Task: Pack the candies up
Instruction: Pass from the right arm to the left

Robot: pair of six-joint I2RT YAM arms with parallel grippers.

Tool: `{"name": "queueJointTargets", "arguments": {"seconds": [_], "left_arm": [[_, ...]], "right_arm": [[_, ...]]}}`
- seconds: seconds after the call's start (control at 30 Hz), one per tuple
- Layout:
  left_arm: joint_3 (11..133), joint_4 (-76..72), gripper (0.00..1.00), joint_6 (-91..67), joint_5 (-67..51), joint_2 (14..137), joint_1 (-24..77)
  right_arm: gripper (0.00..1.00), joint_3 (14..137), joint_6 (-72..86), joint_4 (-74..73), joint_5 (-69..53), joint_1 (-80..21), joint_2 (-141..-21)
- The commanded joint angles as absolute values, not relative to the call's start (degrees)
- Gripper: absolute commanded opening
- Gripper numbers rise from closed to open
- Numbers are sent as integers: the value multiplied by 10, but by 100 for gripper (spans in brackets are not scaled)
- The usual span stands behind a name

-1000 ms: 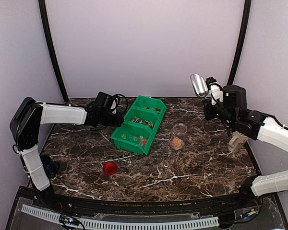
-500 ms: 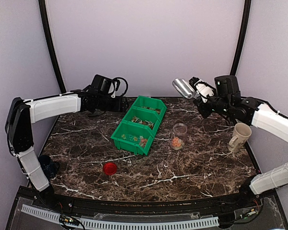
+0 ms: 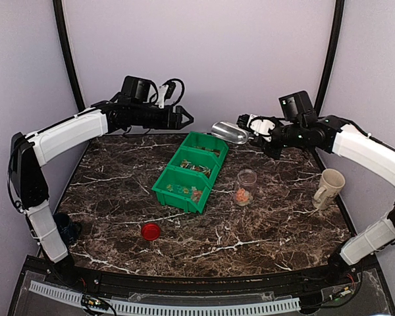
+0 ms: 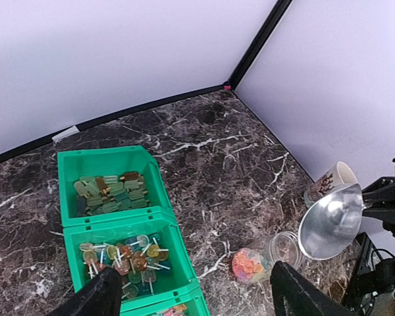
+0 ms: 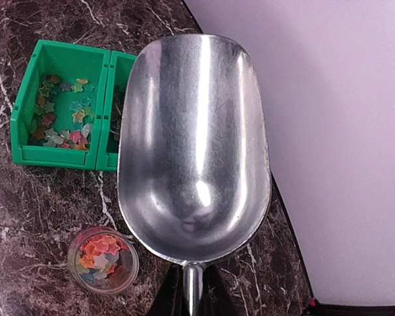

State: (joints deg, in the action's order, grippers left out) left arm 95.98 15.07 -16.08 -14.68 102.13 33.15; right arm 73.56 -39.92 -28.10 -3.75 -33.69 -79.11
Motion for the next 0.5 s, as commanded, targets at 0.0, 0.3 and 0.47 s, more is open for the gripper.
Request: {"name": "queueJointTargets", "arguments": {"seconds": [0.0,0.3,0.47], "left_arm": [[987,152,81,-184,-249,1046,323],[1006,119,79,-220,-355,1090,323],[1008,111,75,-230,-377,1111,323]], "right_arm": [[0,779,-475,-291,-72,-336,-816],[0,757,-504,-211,-45,-351,-831],[0,736,-508,-175,-57,-358,-827]]}}
